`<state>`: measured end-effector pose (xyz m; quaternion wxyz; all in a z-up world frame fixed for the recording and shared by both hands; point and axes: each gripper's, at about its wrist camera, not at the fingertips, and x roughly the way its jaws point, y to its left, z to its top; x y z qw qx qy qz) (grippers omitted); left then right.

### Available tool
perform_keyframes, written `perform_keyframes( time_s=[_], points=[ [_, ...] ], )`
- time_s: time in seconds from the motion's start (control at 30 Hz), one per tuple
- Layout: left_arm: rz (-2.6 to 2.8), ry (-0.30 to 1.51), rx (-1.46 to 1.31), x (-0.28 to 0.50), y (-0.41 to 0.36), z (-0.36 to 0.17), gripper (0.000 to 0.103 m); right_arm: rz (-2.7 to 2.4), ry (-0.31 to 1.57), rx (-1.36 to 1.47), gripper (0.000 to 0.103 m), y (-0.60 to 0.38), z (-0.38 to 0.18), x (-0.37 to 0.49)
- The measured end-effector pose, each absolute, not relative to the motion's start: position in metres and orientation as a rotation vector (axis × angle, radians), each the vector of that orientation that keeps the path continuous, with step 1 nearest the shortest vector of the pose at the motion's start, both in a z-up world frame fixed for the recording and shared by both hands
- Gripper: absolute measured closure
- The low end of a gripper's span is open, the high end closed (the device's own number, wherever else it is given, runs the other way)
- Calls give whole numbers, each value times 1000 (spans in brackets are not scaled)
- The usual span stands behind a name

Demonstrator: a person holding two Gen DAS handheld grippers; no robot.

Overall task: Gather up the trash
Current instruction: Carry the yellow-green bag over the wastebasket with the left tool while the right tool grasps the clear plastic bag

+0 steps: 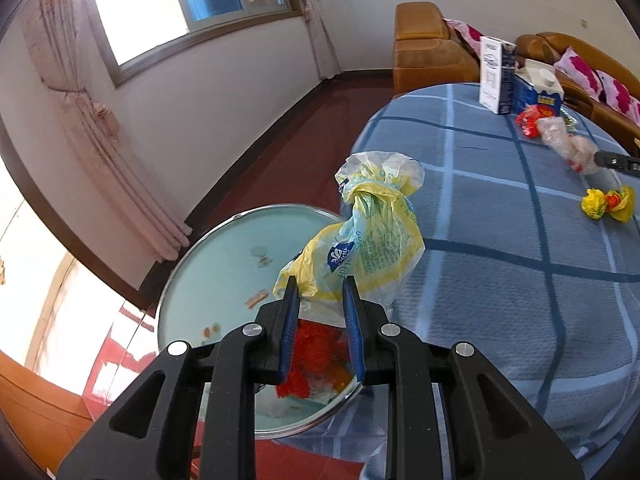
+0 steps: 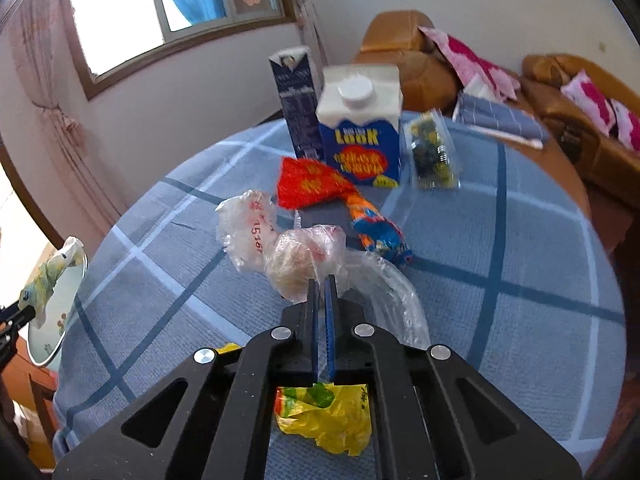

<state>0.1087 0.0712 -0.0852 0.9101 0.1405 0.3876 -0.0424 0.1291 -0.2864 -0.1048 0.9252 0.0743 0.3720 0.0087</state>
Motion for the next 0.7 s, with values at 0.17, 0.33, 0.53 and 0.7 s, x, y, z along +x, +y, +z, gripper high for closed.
perform_keyframes(
  time_s=[0.17,0.33,0.53,0.7],
  points=[
    [-66,798,290,106,85,-84,81,67,702,84,99,-261,-88,124],
    [-31,797,289,104,97,-83,81,134,668,18,99,-227,-78,127],
    [13,797,294,102,116,-83,81,224,655,-63,99,-177,-77,137],
    [40,800,295,100,129,-84,81,273,650,-99,99,-147,-76,144]
  ],
)
